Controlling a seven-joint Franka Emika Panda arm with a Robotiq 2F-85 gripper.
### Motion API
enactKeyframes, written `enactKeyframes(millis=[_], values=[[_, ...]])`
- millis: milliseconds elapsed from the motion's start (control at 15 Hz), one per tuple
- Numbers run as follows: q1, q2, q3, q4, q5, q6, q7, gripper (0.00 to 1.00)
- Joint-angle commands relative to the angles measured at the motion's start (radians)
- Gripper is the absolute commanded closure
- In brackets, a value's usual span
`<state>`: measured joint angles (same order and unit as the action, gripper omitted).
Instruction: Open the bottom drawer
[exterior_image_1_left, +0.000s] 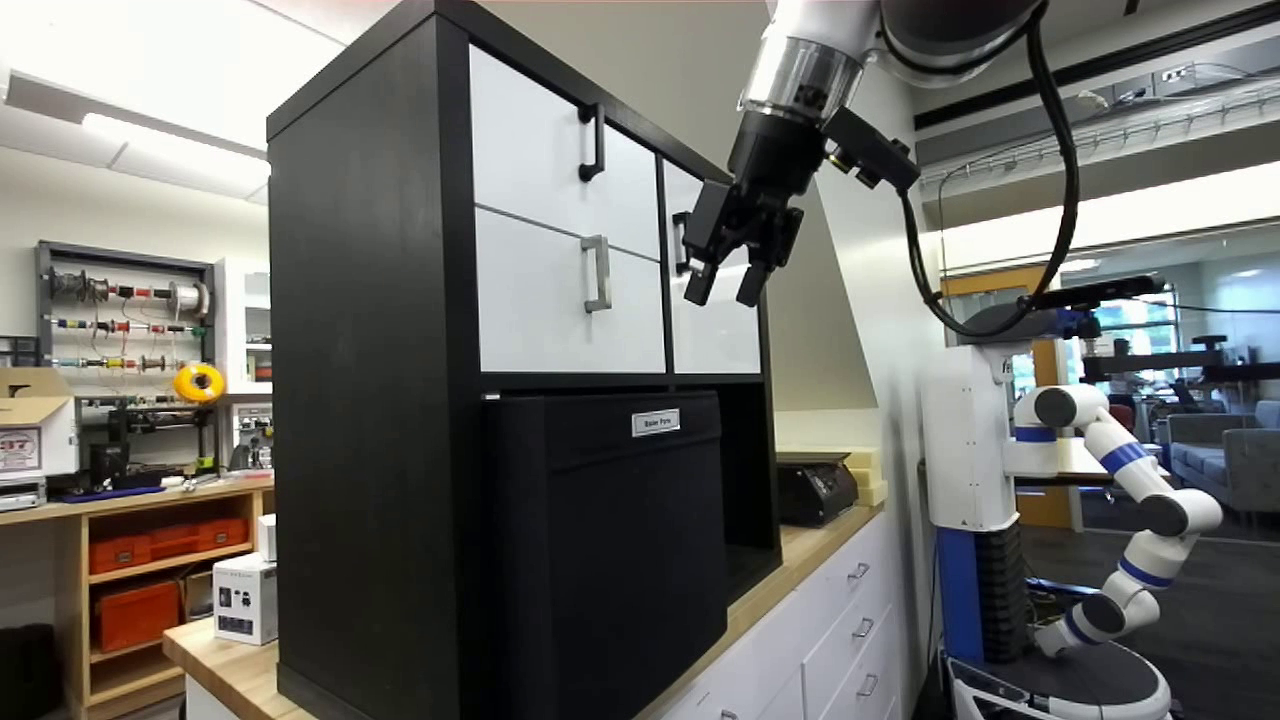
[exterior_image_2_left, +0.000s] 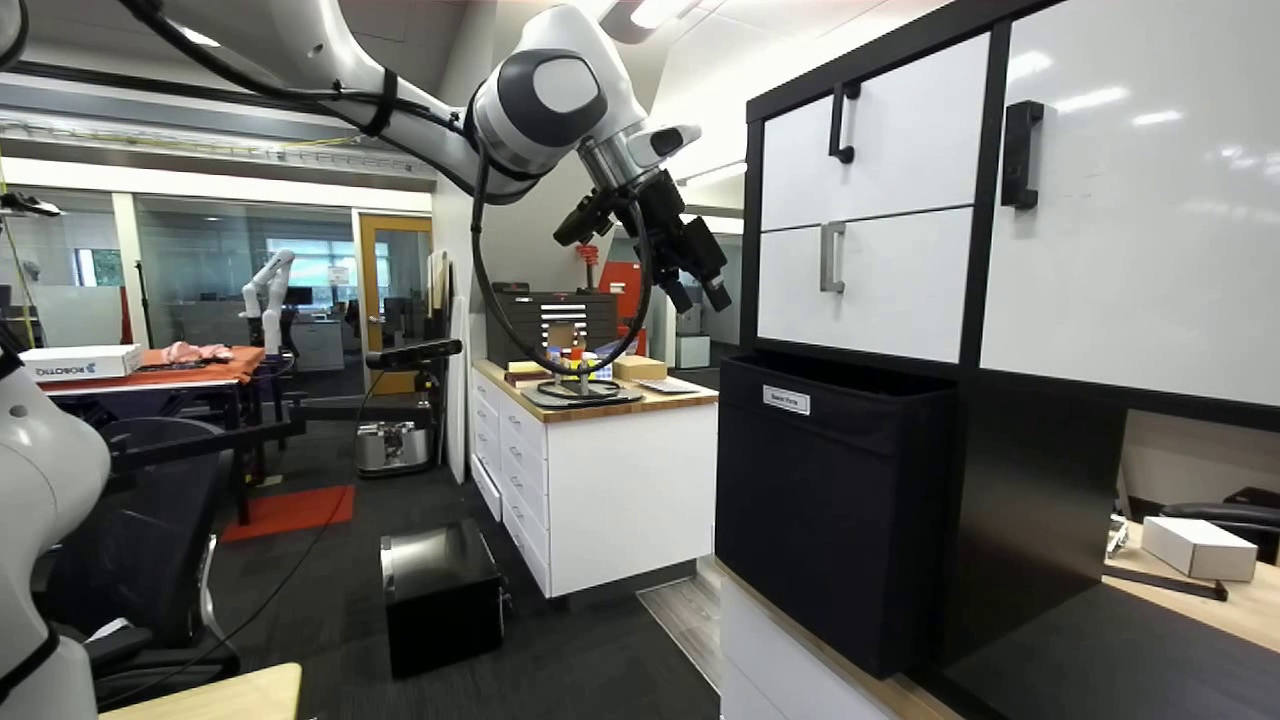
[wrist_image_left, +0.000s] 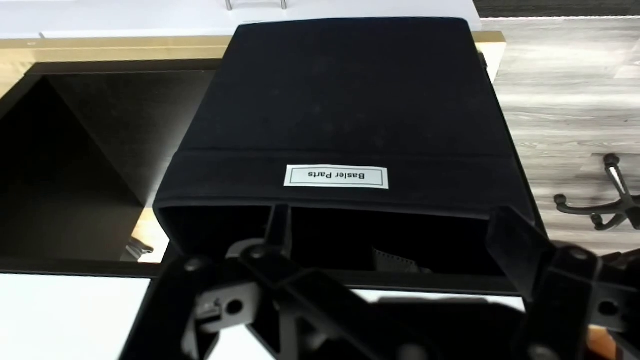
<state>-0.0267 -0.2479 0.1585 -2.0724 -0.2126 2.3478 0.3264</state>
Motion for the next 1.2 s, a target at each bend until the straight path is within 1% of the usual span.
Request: enactKeyframes(millis=[0,400,600,1133], values=[[0.004,0.034,-0.014,0.040,-0.020,-0.003,-0.012,0.00],[0.000,0.119,-0.031,0.141,-0.075,0.000,-0.016,0.00],[0.005,0.159,-0.048,0.191,-0.077,0.012,-0.028,0.00],[0.014,0.219,-0.081,0.273,-0.064,0.143,-0.087,0.00]])
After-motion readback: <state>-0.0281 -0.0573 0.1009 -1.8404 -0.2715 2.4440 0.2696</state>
